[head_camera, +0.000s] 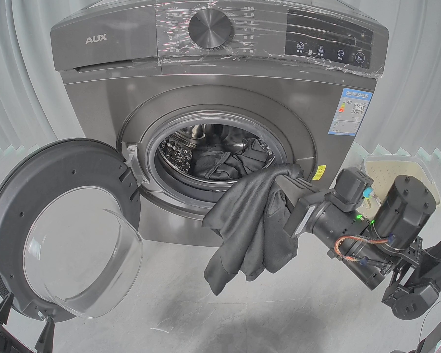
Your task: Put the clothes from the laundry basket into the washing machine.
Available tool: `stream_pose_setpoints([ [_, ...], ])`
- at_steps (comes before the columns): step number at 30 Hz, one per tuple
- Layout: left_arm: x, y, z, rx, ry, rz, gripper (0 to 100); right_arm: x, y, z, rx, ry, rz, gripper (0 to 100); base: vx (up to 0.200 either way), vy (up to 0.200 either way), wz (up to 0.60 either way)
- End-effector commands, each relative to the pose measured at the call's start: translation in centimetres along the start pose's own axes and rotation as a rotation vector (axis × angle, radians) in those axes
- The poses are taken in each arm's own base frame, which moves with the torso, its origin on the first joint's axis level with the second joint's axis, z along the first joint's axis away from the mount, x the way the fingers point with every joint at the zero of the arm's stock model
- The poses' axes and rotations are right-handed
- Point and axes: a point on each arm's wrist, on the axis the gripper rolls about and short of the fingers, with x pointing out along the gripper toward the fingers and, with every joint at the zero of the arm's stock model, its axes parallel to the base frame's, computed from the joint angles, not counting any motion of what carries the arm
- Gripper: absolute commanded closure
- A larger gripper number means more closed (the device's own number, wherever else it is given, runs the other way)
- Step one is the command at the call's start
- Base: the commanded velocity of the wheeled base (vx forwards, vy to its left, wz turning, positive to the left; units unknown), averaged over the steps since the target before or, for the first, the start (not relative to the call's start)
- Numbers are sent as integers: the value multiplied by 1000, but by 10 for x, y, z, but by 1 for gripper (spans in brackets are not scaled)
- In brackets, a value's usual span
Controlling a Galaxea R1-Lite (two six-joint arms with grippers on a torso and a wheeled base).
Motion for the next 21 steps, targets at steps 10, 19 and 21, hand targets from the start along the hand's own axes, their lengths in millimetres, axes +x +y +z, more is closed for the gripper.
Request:
stream_pose_setpoints([
  [10,-2,0,4,-15,-50,5,0,16,12,-3,108,4,21,100,0,0,0],
  [19,9,-1,81,-95,-20,-308,0,20,33,4,139,-21,149,100,0,0,0],
  [21,27,-2,72,-106,86,-379,0,24,32,6,140,-33,138,100,0,0,0],
])
